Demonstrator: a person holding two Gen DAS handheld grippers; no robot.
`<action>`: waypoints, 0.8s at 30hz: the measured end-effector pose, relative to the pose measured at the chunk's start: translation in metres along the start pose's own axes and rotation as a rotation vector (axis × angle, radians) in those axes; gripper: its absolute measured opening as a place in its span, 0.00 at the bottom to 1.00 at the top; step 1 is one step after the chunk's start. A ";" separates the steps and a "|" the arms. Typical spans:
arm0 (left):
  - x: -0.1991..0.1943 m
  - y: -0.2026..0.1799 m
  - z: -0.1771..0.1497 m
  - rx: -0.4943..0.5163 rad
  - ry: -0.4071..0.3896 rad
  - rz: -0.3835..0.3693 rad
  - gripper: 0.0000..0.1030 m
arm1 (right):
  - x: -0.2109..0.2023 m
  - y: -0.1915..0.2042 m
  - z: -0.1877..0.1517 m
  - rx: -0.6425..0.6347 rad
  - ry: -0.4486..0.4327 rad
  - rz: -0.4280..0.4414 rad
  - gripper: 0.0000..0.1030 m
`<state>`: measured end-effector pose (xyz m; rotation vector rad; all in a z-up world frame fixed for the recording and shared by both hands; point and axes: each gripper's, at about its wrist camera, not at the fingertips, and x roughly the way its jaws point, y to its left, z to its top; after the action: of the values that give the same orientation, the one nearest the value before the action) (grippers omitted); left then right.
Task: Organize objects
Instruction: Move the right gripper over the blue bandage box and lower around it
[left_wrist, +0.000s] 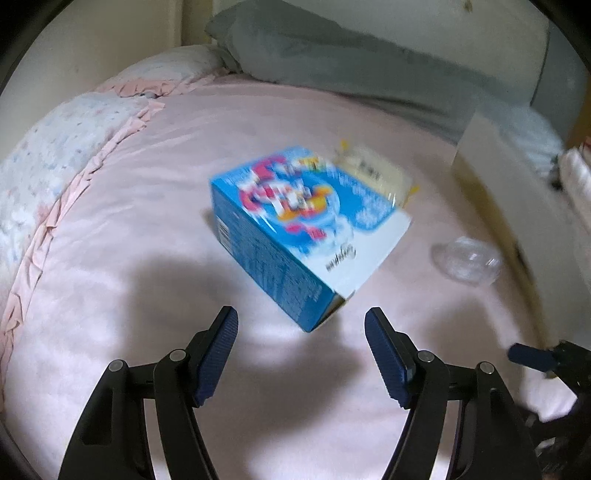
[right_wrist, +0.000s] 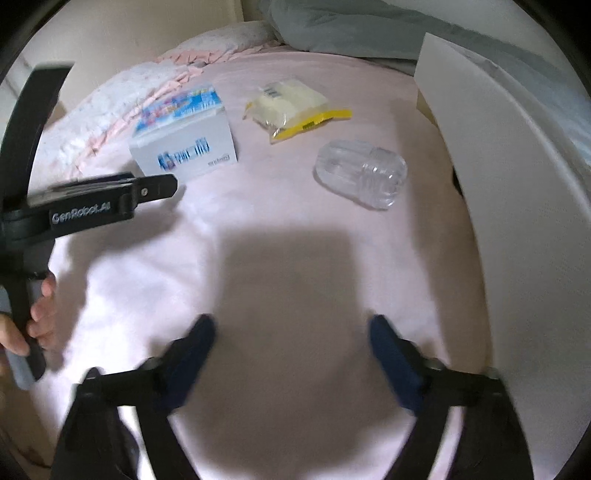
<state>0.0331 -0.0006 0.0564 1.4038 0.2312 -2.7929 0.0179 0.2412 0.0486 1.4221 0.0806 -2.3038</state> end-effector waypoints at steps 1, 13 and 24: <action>-0.007 0.005 0.005 -0.009 -0.014 -0.017 0.69 | -0.008 -0.001 0.007 0.026 -0.022 0.024 0.69; -0.061 0.084 0.022 -0.177 -0.007 0.177 0.69 | -0.021 0.027 0.122 0.157 -0.201 0.184 0.72; -0.061 0.122 0.020 -0.297 0.104 0.132 0.69 | 0.052 0.066 0.148 0.067 -0.043 0.229 0.75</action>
<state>0.0626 -0.1274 0.1009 1.4337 0.5099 -2.4594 -0.1005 0.1242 0.0852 1.3374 -0.1656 -2.1651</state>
